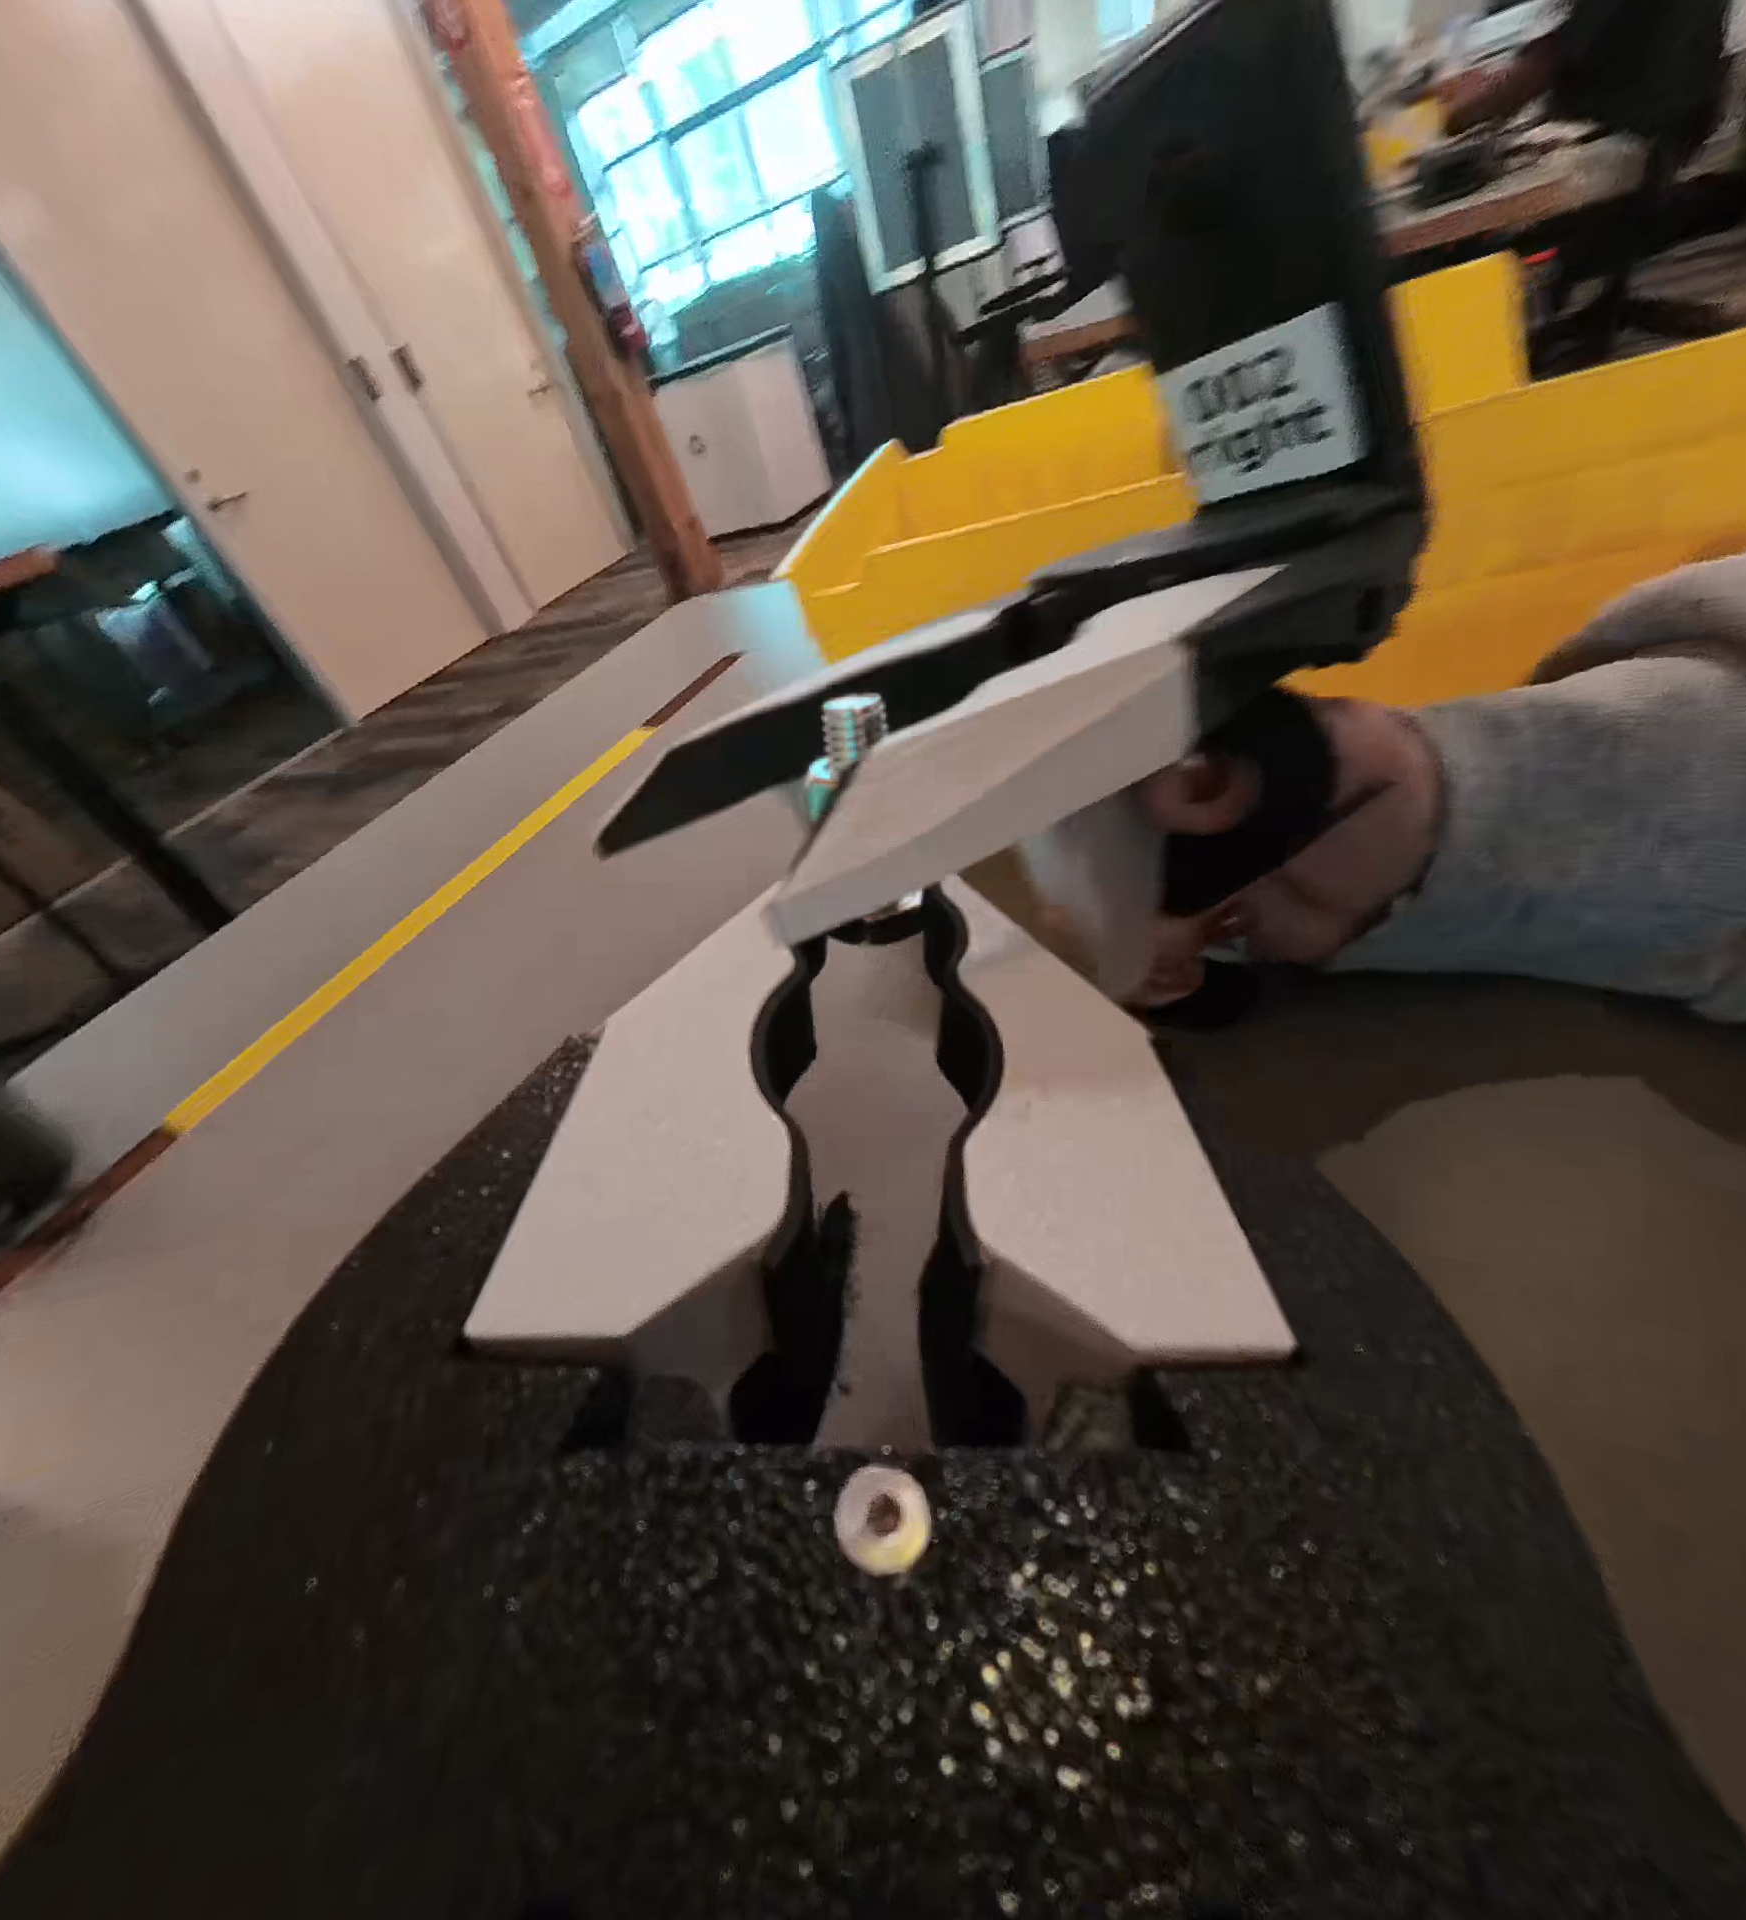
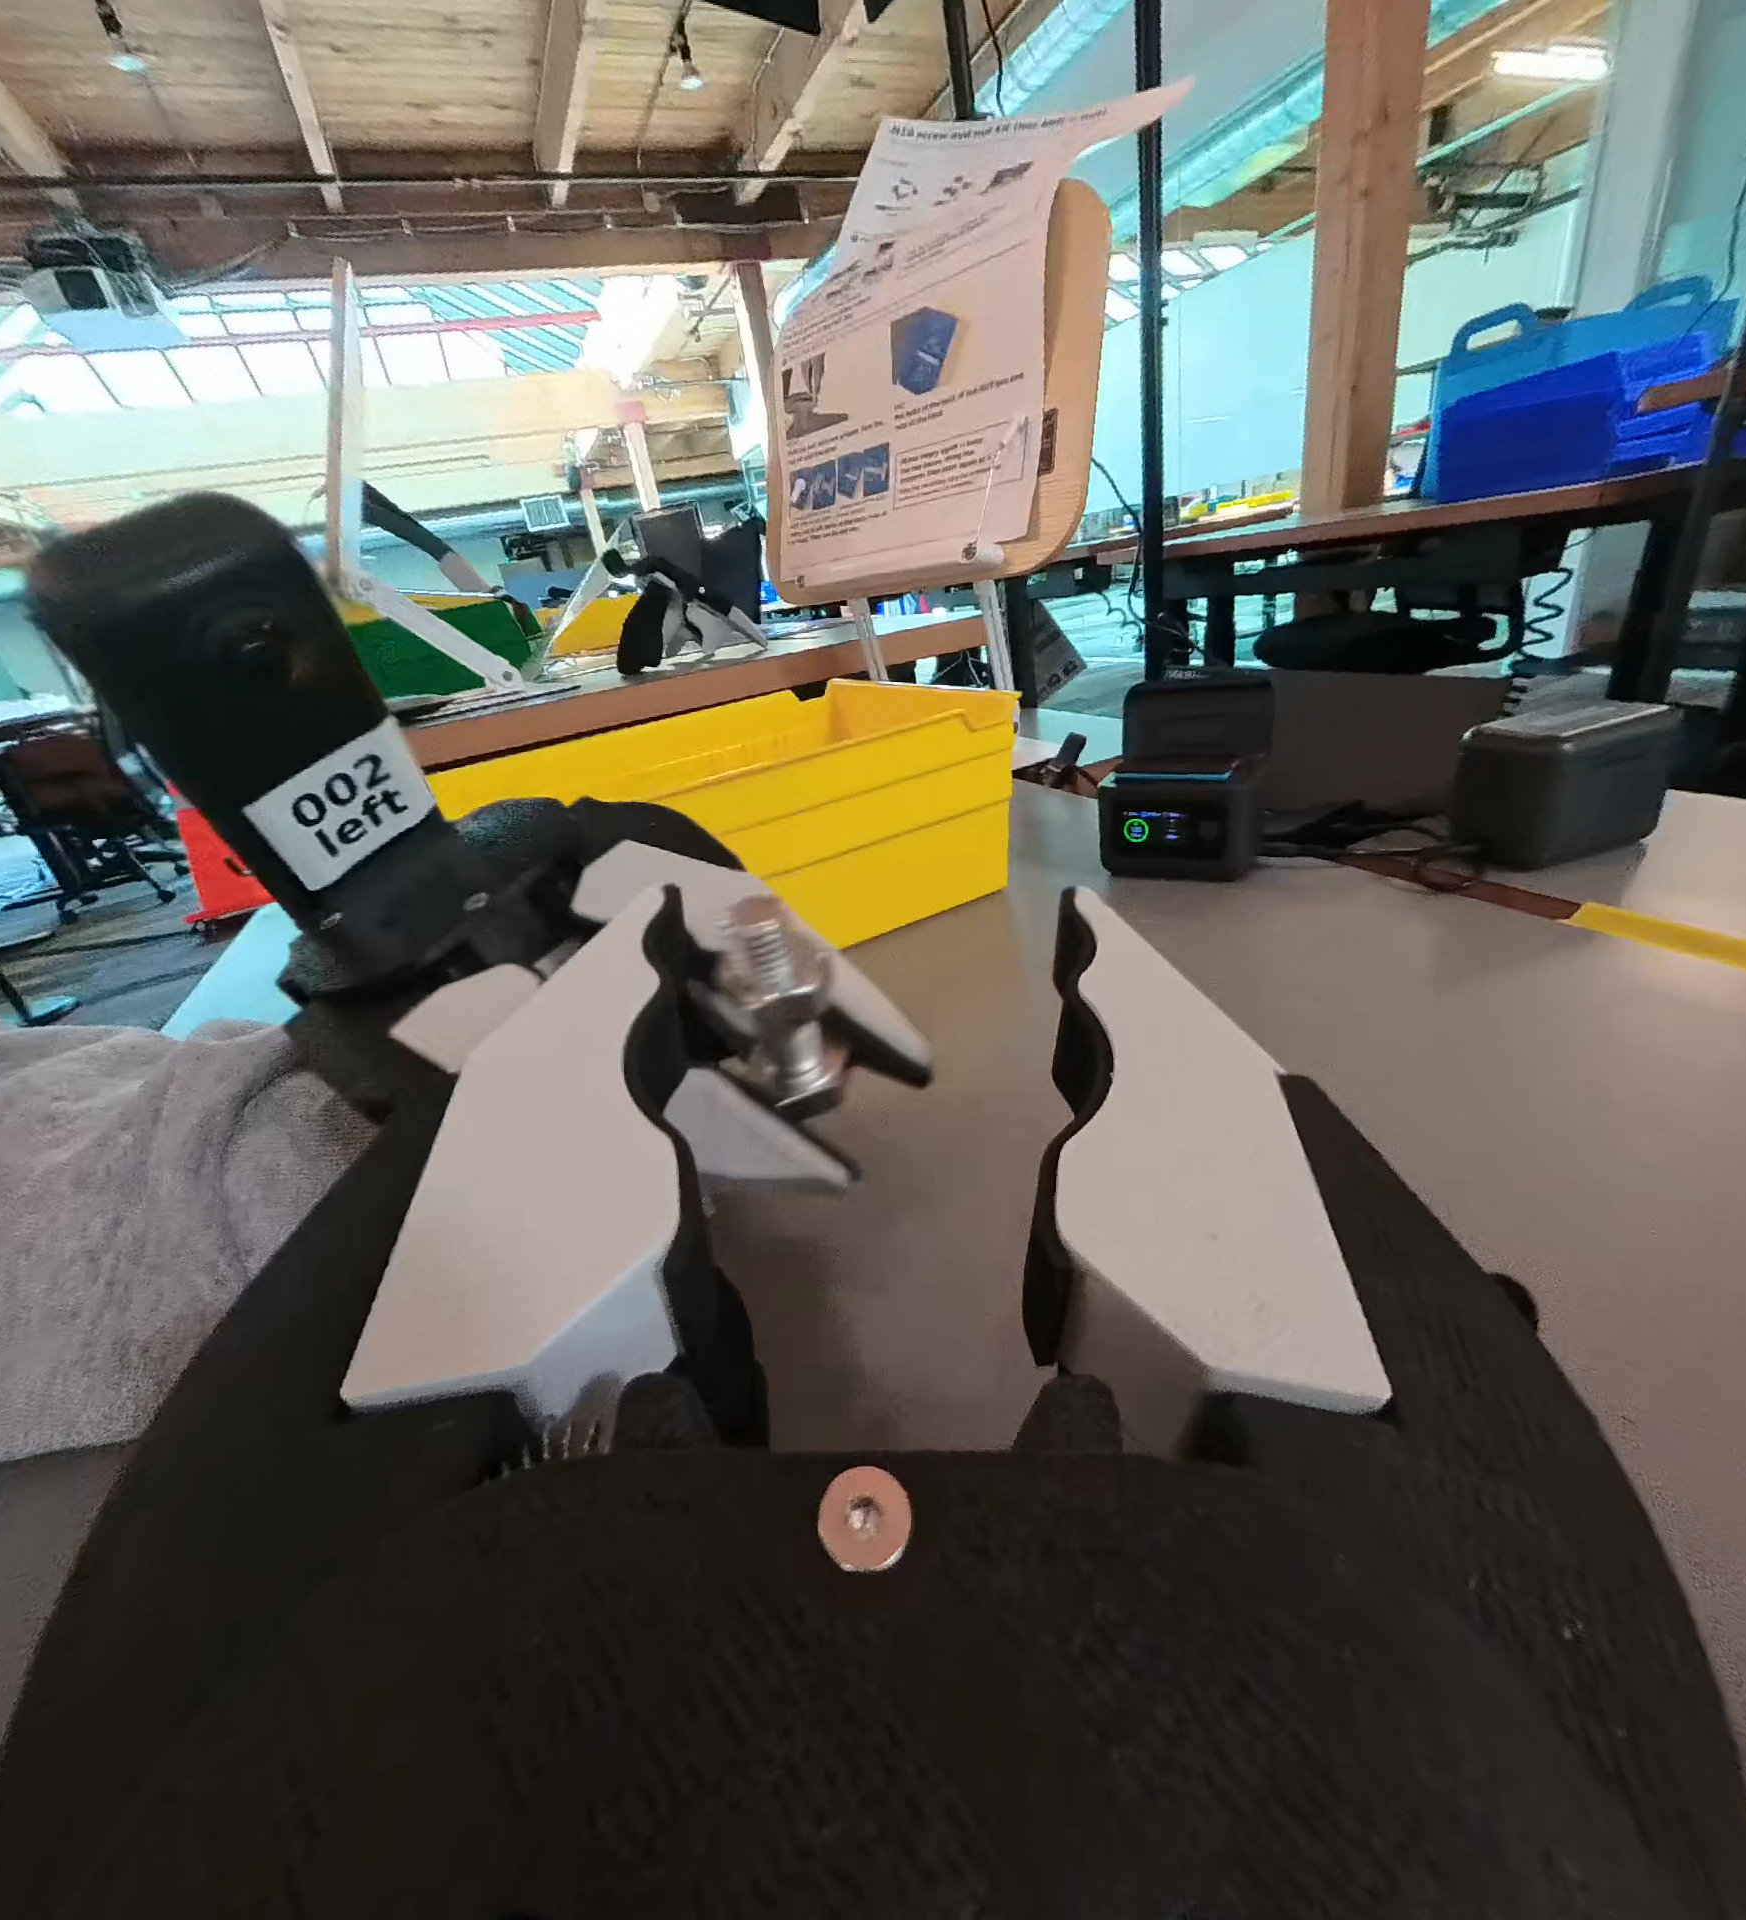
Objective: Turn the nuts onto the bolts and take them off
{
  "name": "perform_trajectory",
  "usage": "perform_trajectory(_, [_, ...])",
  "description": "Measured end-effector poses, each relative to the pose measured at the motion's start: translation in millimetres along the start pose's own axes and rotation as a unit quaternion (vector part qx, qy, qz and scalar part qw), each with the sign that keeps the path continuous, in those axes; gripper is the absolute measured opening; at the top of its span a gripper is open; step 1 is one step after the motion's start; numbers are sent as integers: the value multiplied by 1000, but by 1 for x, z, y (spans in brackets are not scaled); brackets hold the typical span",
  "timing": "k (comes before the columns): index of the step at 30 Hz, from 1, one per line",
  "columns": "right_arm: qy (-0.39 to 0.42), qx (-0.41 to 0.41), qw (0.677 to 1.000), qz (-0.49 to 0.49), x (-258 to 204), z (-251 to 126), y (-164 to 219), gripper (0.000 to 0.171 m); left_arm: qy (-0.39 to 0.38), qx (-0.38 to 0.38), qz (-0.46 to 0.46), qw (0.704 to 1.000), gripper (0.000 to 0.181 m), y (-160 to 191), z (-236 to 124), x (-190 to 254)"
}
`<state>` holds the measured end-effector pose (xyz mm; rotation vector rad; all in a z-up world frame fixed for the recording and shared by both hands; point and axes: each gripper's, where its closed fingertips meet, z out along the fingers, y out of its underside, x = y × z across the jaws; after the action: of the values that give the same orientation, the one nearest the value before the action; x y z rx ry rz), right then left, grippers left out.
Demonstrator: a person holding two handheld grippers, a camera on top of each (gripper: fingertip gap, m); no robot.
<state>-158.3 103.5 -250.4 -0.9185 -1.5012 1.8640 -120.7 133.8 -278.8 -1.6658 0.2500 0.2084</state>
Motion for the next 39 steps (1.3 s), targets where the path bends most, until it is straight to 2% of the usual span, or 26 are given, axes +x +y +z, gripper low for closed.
perform_trajectory(3, [-4, 12, 1000, 12, 2, -3, -4, 75, 11, 24, 16, 1000, 16, -9, -5, 3])
perform_trajectory(7, [9, 15, 1000, 18, 12, -10, -7, 70, -14, 63, -37, 997, 16, -16, -20, -21])
perform_trajectory(9, [-14, 30, 999, 20, 6, -12, -12, 70, -25, 58, -40, 997, 16, -13, -23, -28])
perform_trajectory(12, [-61, 58, 996, 42, -10, -11, -20, 70, 4, 30, -13, 999, 16, -6, -14, -13])
perform_trajectory(16, [-54, 37, 997, 38, -9, -6, -12, 71, 44, 27, 28, 998, 16, -11, -6, 12])
perform_trajectory(18, [-46, 36, 997, 41, -4, -8, -13, 71, 39, 32, 7, 999, 16, -12, -8, 8])
perform_trajectory(22, [-28, 43, 998, 47, 6, -14, -16, 66, 23, 92, -79, 992, 16, -24, -21, -15])
perform_trajectory(24, [-37, 44, 997, 48, 5, -14, -16, 67, 1, 93, -100, 991, 16, -22, -24, -26])
perform_trajectory(28, [-70, 54, 995, 51, -11, -10, -18, 67, 9, 37, -44, 998, 16, -8, -13, -13])
perform_trajectory(32, [-61, 31, 997, 46, -11, -5, -10, 67, 45, 34, 5, 998, 16, -14, -6, 12])
perform_trajectory(37, [-50, 39, 997, 52, -4, -9, -13, 62, 39, 108, -73, 991, 16, -32, -24, -9])
perform_trajectory(39, [-57, 43, 996, 58, -4, -11, -14, 61, 18, 116, -89, 989, 16, -32, -30, -21])
